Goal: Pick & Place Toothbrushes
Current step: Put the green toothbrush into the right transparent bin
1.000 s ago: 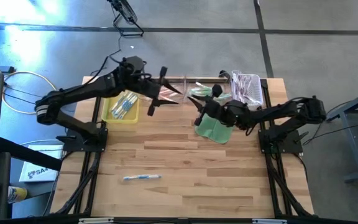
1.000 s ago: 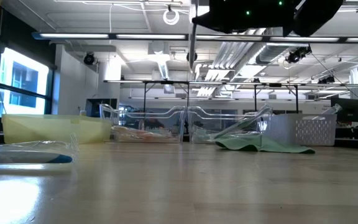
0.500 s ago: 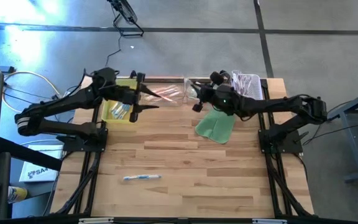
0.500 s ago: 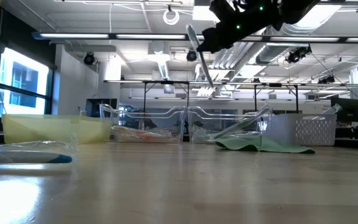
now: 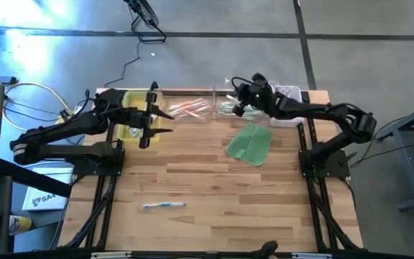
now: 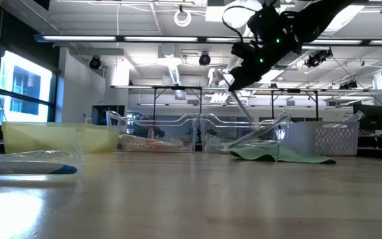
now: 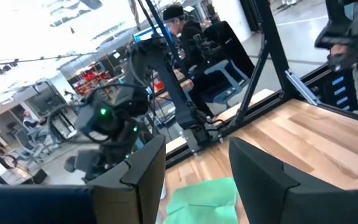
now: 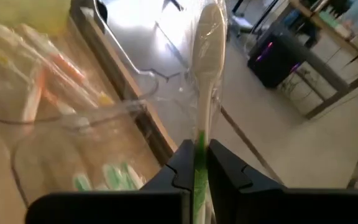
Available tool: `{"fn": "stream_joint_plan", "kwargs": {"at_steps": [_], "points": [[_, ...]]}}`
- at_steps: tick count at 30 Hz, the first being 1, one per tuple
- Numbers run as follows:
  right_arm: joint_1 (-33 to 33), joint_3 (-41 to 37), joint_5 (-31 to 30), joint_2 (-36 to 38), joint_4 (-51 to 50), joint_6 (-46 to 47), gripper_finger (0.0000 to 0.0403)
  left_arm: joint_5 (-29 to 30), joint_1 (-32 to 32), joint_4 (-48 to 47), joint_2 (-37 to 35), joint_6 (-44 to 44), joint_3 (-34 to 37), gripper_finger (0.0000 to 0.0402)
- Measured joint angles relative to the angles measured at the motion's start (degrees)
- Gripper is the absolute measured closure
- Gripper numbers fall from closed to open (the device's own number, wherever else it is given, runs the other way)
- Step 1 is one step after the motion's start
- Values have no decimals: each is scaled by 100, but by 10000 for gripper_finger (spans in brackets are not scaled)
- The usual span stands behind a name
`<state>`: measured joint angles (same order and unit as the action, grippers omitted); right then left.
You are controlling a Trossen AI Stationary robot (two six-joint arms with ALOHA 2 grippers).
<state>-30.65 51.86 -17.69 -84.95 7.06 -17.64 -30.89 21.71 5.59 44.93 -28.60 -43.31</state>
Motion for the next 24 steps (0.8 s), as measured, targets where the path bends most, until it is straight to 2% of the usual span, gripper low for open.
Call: {"fn": "stream_joint_plan", "kwargs": {"at_steps": [4, 12, 24], "points": [[-179, -5, -12, -200, -443, -19, 388, 9, 2, 92, 7, 52, 70, 231], [-239, -5, -7, -617, -620, -55, 387, 11, 2, 100, 22, 43, 70, 231], [-143, -5, -156, -513, -436, -62, 257, 11, 2, 94, 22, 41, 70, 231]]}}
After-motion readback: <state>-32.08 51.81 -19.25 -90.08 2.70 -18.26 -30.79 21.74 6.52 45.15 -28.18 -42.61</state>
